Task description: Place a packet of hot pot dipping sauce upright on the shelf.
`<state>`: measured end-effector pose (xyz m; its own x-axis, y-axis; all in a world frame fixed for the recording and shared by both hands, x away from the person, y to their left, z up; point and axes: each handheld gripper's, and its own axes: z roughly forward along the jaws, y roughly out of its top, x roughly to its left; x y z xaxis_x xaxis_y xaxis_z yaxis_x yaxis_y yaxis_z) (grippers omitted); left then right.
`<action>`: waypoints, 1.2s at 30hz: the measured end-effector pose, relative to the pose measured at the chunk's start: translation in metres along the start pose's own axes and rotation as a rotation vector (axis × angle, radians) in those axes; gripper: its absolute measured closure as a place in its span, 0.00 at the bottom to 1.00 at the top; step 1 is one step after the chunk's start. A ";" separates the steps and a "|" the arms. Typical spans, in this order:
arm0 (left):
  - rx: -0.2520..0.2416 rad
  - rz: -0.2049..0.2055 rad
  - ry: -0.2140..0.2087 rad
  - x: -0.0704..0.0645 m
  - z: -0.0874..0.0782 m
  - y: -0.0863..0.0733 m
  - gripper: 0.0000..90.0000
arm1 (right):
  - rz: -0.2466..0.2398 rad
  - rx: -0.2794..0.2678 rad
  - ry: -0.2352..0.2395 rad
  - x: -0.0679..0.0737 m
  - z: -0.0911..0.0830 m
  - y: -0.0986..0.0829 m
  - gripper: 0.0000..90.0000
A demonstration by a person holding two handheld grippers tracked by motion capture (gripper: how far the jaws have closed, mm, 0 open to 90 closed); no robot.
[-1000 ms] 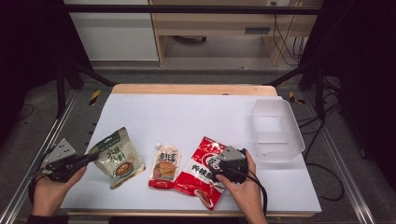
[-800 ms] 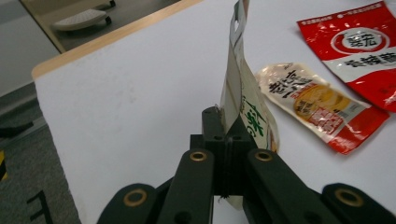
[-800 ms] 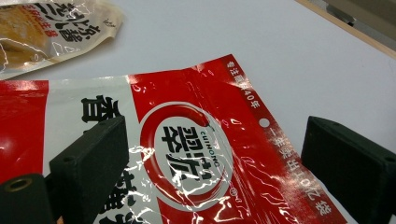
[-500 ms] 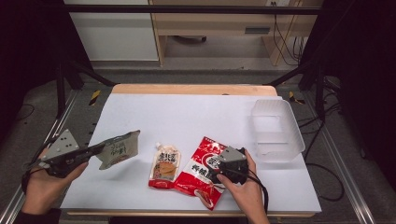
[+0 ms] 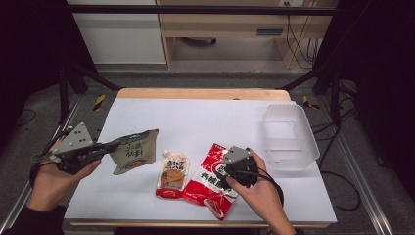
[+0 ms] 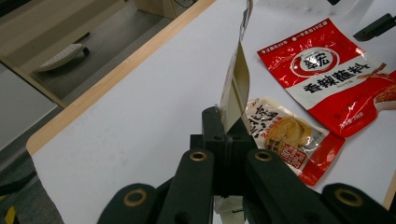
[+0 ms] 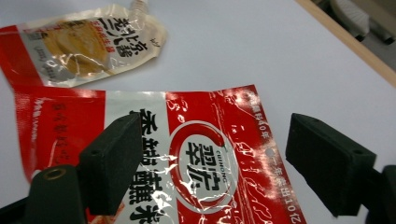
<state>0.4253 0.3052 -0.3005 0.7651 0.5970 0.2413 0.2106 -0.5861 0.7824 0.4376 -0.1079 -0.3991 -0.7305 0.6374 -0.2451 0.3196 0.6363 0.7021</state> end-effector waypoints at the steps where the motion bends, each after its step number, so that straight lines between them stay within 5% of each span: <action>1: 0.001 0.004 0.000 0.000 0.001 0.002 1.00 | -0.005 0.010 0.007 -0.001 -0.001 0.001 0.25; 7: -0.002 0.021 -0.014 0.000 0.004 0.014 1.00 | -0.036 0.093 0.073 -0.004 0.000 0.011 0.18; 18: 0.013 0.059 -0.042 -0.004 0.015 0.031 1.00 | -0.089 0.123 0.091 -0.008 -0.011 0.044 0.09; 36: 0.022 0.100 -0.102 -0.018 0.040 0.054 1.00 | -0.130 0.110 0.133 -0.020 -0.015 0.068 0.24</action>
<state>0.4475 0.2412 -0.2855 0.8404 0.4769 0.2574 0.1423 -0.6525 0.7443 0.4648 -0.0841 -0.3359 -0.8406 0.4887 -0.2335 0.2764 0.7577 0.5911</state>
